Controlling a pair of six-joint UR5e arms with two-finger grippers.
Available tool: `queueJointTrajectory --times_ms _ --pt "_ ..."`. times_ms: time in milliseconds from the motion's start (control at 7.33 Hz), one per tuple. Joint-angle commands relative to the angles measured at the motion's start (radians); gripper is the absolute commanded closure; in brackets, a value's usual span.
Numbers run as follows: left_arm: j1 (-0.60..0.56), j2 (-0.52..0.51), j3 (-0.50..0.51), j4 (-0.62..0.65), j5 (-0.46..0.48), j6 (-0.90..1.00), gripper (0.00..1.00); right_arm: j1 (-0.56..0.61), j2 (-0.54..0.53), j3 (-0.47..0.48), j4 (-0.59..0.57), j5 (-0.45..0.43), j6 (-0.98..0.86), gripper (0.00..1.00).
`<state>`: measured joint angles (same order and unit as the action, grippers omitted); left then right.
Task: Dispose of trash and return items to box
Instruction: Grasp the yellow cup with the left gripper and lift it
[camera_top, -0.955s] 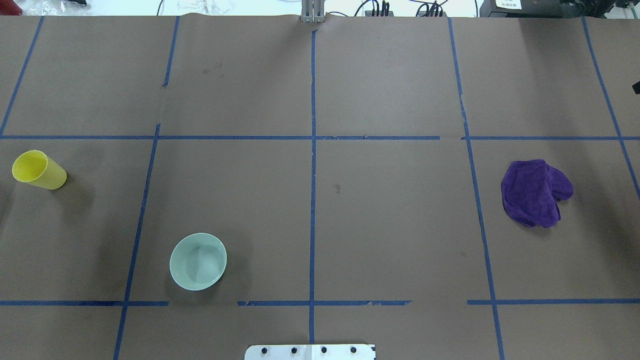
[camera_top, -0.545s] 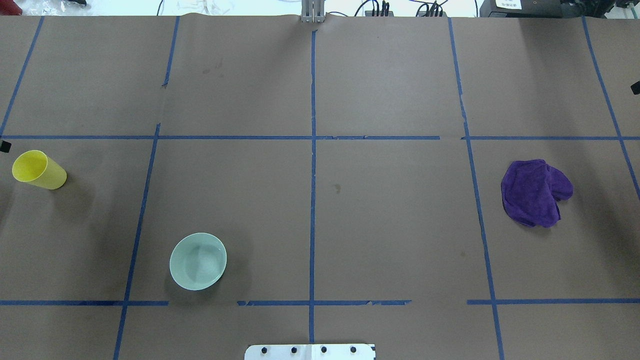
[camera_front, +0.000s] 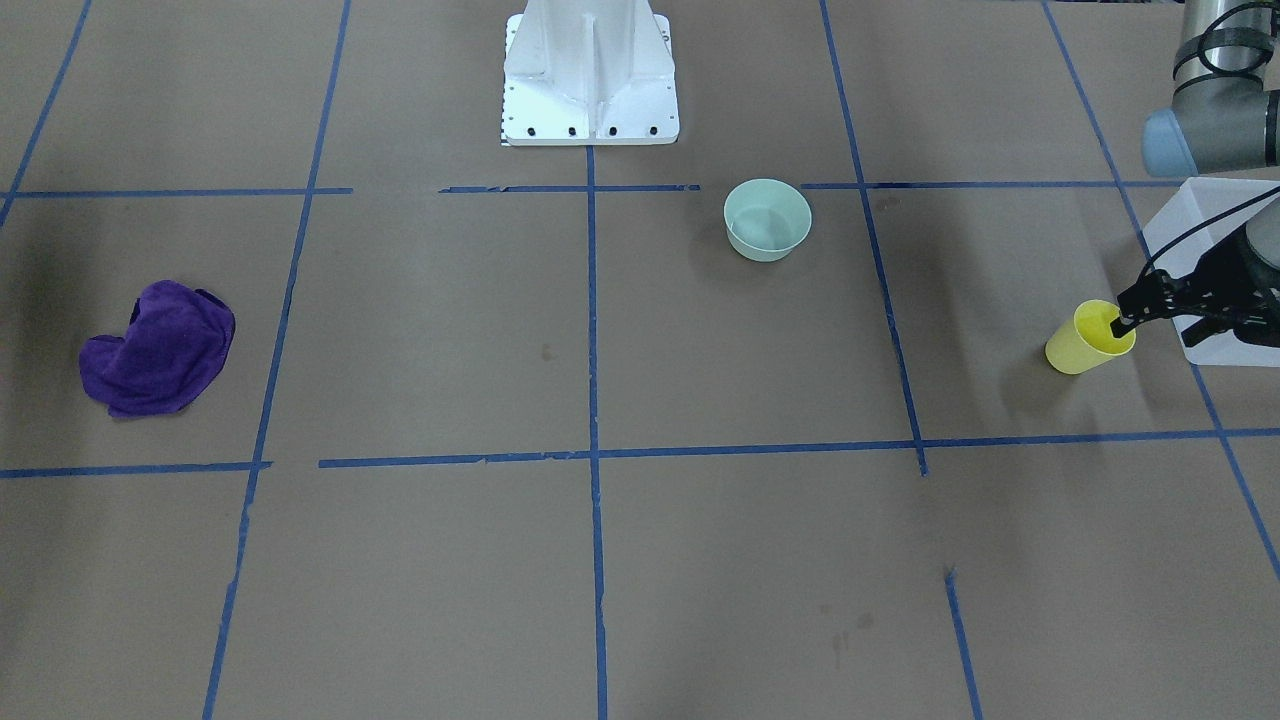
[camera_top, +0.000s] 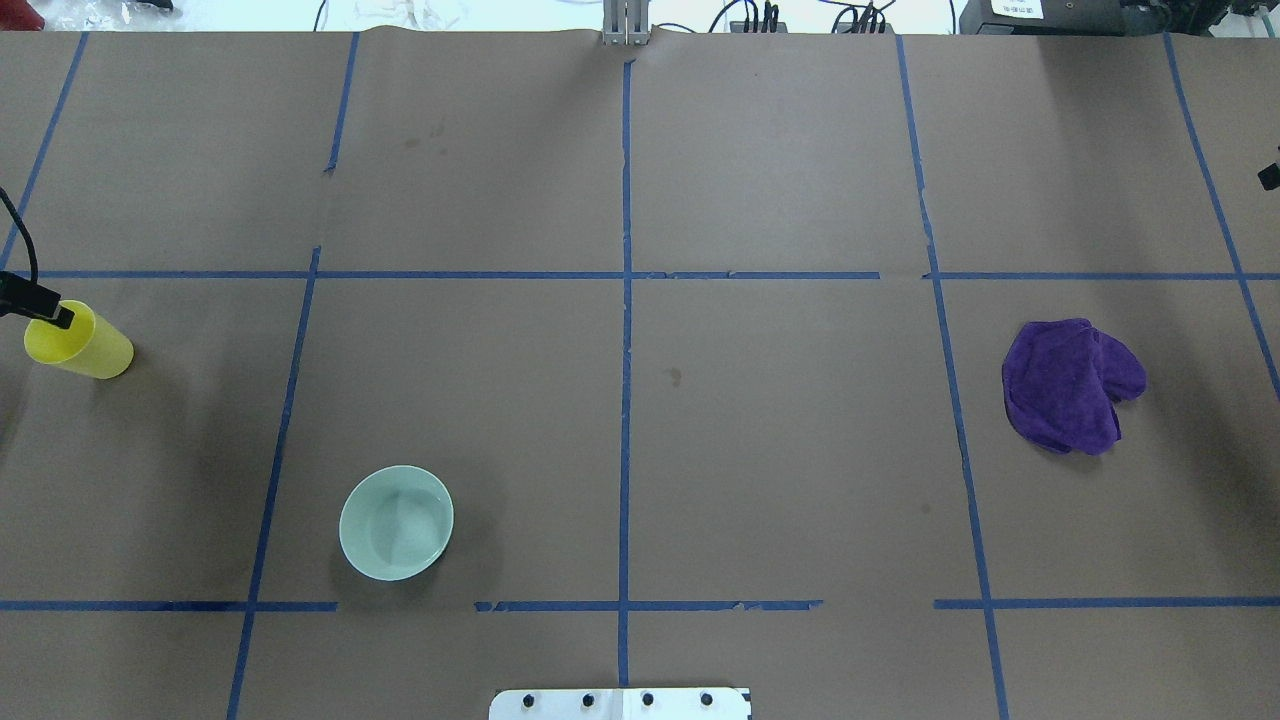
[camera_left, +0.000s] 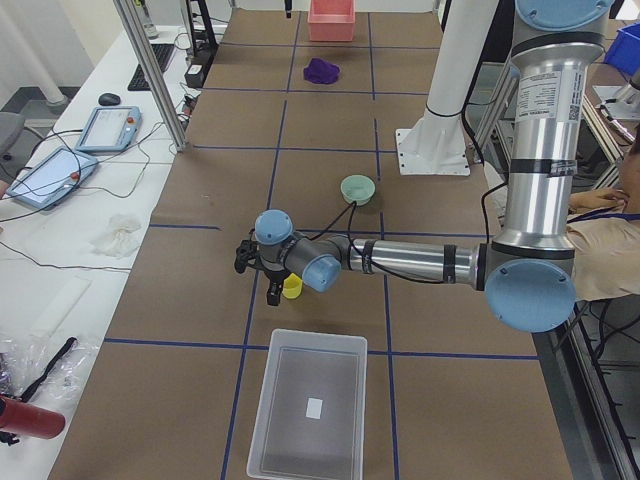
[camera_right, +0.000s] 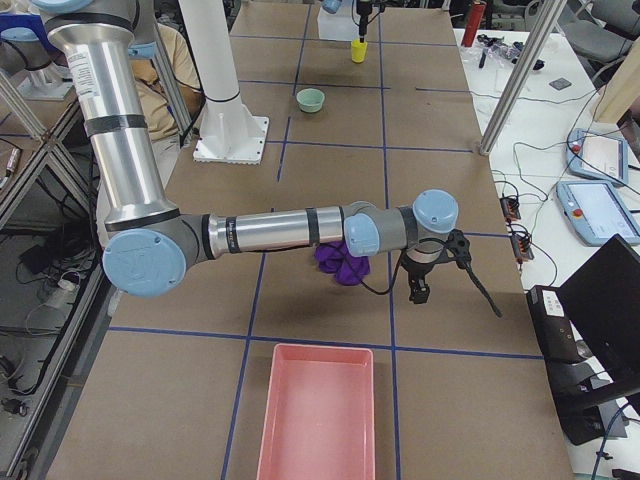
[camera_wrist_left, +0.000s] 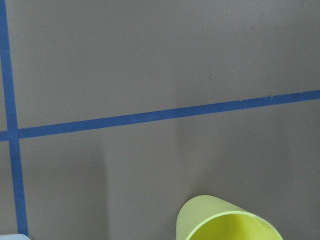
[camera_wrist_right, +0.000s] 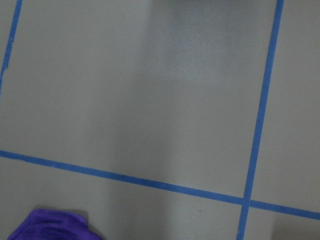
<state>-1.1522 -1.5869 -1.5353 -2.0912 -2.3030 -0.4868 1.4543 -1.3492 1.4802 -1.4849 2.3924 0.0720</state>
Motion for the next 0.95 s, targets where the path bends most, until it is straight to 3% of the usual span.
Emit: queueJointTrajectory --times_ms 0,273,409,682,818 --pt "0.031 -0.001 0.017 -0.003 0.037 0.001 0.0 0.0 0.001 0.0 -0.002 0.002 0.002 0.0" --pt "0.048 -0.001 0.064 -0.032 0.039 0.005 0.05 0.0 0.001 0.002 -0.002 0.002 0.002 0.0" --pt "0.054 -0.001 0.082 -0.076 0.039 -0.001 0.16 0.0 0.001 0.003 -0.002 0.004 0.002 0.0" --pt "0.054 -0.004 0.077 -0.07 0.036 -0.01 1.0 0.0 0.001 0.005 0.0 0.004 0.002 0.0" --pt "0.054 -0.002 0.067 -0.069 0.036 -0.009 1.0 0.0 0.001 0.006 0.0 0.014 0.0 0.0"
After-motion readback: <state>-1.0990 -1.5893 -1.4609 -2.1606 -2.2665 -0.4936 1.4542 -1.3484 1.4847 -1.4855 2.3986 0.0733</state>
